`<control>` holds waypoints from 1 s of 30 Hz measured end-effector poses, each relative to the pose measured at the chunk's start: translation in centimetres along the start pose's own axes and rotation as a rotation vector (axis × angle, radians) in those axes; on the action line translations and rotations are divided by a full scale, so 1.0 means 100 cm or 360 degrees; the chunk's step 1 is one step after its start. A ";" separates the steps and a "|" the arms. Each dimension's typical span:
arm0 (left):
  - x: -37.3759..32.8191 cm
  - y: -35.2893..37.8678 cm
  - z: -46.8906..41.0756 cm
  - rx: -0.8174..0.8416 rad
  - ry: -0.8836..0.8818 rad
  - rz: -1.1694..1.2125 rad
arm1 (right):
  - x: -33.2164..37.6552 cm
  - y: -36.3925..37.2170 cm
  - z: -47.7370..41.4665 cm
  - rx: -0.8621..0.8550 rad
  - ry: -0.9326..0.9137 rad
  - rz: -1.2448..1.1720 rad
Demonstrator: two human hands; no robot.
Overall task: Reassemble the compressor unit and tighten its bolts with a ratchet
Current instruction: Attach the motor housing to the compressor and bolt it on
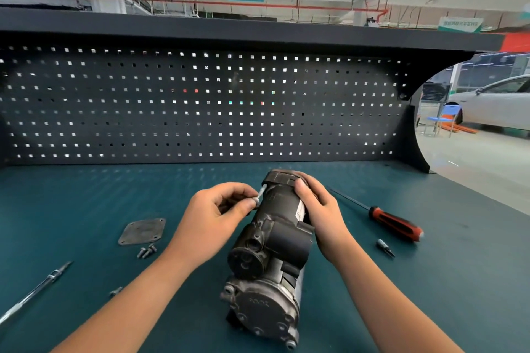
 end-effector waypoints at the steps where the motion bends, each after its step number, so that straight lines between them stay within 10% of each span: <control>1: 0.000 0.000 -0.001 0.0012 0.0010 -0.0017 | 0.000 0.000 0.000 -0.0001 0.0005 0.0001; 7: -0.007 0.002 -0.005 0.0019 0.0270 -0.0366 | 0.002 -0.001 -0.001 -0.0003 0.0011 0.0006; 23: 0.021 0.003 -0.022 -0.0016 -0.0383 0.0165 | -0.003 -0.001 0.000 0.0033 0.0034 0.0022; 30: 0.068 -0.094 0.070 0.0725 0.0052 -0.1330 | -0.007 -0.002 -0.001 0.0023 0.0049 0.0026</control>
Point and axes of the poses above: each hand's wrist, its own z-axis away from the middle knuckle, its own y-axis out of the palm, x = y × z, the point moved 5 cm from there along -z, towards the middle knuckle, and after that the axes turned 12 degrees about -y, right-handed, at the moved point
